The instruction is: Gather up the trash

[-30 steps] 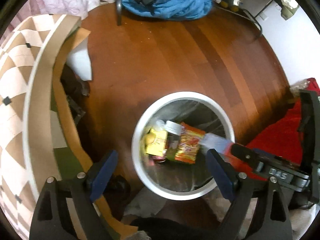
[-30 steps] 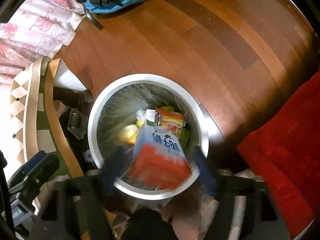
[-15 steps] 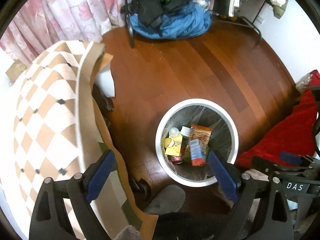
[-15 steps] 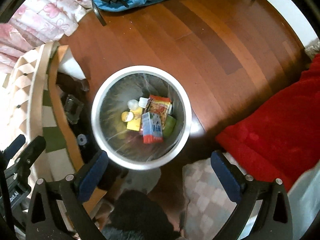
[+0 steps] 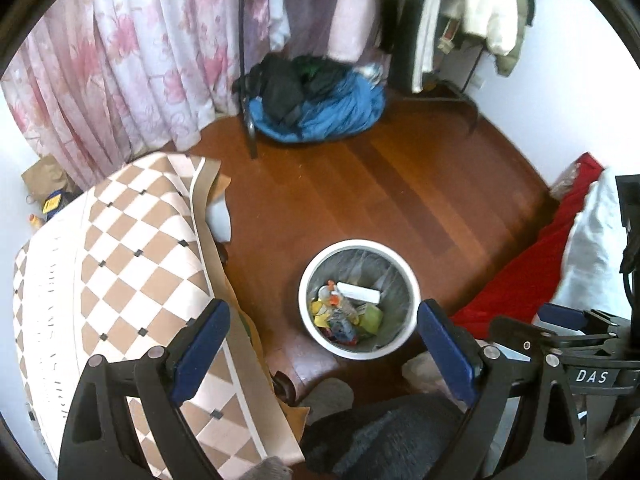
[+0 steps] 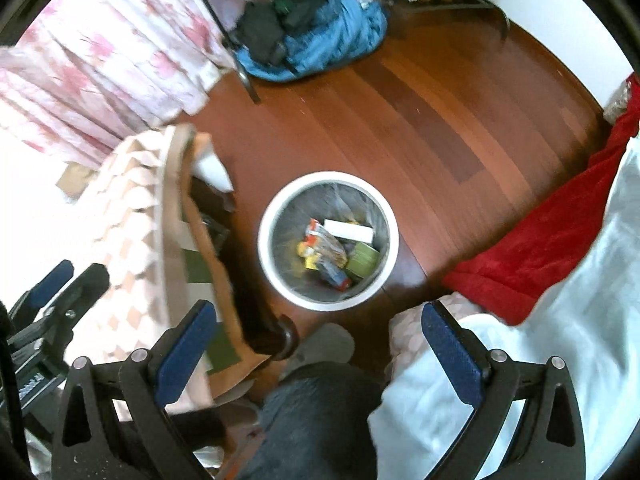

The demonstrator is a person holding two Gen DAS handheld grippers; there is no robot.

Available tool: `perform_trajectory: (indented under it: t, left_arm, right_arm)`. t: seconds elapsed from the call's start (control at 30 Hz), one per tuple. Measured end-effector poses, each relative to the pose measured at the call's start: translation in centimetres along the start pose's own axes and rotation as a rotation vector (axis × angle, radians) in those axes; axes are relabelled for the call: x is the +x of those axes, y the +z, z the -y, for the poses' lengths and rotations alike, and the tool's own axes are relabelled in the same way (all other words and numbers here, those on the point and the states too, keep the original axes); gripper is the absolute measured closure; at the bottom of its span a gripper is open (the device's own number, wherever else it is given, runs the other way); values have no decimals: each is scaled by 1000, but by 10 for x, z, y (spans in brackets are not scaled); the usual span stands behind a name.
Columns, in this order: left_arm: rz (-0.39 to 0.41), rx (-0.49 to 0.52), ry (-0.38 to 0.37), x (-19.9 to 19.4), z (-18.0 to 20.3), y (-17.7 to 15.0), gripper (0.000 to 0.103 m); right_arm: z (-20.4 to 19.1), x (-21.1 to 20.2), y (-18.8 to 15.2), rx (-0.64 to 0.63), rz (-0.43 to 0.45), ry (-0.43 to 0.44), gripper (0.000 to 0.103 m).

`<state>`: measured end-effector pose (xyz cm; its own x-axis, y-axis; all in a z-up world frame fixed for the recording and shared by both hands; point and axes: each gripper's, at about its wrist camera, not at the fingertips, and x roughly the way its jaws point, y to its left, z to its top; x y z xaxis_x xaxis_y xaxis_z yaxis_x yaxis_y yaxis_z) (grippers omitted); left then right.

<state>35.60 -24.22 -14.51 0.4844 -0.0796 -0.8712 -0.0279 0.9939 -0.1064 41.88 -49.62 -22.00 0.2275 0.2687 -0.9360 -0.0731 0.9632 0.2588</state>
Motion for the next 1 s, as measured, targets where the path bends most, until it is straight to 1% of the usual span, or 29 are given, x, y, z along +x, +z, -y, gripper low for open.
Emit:
perform_trajectory:
  t: [0.13,0.33,0.5,0.73,1.0]
  left_arm:
    - [27,2,-47,-38,-3,-5,8]
    - [63,-8,-109,-87,-10,-12,7]
    - [93,-8,-141,-119,-17,-18,7]
    - [123,-13,-172,-150,-26,-26,7]
    - [120,-16,-195,-160,-29,-35,7]
  right_arm:
    - [-15,-52,-16,-24,50,51,0]
    - [-32,-106,-37,-56,88,111,0]
    - [-43,-141,-56,-82,123,152,0]
    - [-58,-174,-72,-120,150,186,0]
    - [-68,-189,-82,-151,151,202,0]
